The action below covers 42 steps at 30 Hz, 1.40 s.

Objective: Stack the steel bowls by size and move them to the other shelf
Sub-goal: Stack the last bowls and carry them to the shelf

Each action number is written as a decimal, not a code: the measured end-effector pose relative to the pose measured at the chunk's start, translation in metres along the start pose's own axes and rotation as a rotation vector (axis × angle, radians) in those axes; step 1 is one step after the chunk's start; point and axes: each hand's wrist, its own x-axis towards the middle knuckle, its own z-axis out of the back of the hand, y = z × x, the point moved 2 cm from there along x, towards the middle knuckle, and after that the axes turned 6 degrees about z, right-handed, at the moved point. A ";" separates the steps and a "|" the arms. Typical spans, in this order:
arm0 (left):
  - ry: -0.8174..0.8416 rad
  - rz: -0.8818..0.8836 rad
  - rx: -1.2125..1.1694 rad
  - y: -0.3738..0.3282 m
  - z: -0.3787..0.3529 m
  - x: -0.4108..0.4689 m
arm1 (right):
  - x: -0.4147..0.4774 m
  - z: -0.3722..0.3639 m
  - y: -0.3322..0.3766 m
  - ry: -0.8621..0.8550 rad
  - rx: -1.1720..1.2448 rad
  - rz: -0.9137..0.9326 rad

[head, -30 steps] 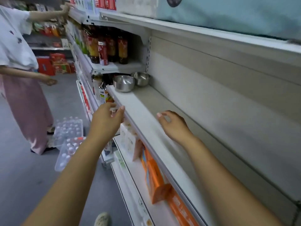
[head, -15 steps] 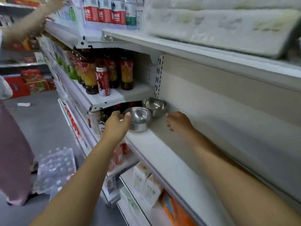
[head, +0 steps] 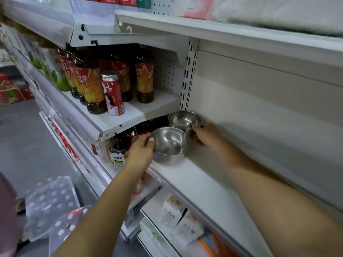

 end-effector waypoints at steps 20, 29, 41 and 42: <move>0.176 0.223 -0.388 0.006 -0.008 0.019 | -0.068 0.029 0.041 0.018 -0.029 0.256; 0.231 0.199 -0.453 -0.003 -0.011 0.011 | -0.077 0.003 0.030 -0.001 -0.113 0.202; 0.190 0.218 -0.455 0.002 -0.015 0.018 | -0.085 -0.017 0.014 -0.004 0.209 0.046; 0.167 0.232 -0.466 0.005 -0.015 0.021 | -0.085 -0.024 0.009 0.011 0.267 0.018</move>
